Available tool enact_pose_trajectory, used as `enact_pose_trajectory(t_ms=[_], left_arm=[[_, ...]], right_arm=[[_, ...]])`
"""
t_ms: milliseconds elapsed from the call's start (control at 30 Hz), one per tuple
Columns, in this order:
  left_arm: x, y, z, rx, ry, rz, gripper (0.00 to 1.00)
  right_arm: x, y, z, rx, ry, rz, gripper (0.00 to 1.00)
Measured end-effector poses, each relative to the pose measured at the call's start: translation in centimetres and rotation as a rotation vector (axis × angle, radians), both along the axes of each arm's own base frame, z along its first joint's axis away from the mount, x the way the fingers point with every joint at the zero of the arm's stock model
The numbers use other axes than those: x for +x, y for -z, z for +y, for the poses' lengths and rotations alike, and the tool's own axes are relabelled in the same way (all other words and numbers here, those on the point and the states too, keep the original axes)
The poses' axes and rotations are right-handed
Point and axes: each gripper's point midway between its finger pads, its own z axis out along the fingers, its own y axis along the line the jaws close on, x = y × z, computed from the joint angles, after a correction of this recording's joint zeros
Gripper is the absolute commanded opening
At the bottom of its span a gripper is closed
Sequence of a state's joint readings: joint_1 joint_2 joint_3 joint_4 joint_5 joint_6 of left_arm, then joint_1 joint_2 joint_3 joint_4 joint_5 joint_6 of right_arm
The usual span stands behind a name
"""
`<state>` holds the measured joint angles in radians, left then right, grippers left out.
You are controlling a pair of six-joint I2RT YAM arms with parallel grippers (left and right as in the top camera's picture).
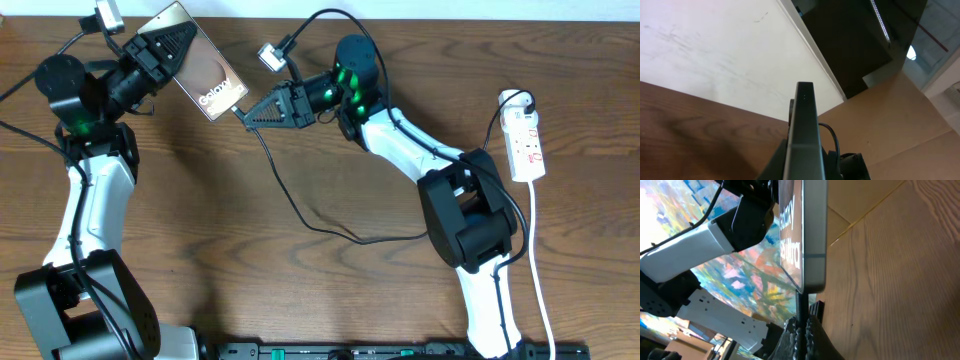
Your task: Plug charger to phone and switch on socket
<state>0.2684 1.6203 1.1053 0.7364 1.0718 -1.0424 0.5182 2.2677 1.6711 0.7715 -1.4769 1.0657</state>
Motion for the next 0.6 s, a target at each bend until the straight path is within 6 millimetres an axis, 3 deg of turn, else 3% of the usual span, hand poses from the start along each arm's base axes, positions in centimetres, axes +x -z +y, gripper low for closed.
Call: enact_pose_trajectory(t_ms=[600], left_arm=[[0.04, -0.01, 0.05, -0.001, -0.004, 0.000, 0.07]], right_arm=[[0.28, -0.01, -0.21, 0.000, 0.008, 0.000, 0.01]])
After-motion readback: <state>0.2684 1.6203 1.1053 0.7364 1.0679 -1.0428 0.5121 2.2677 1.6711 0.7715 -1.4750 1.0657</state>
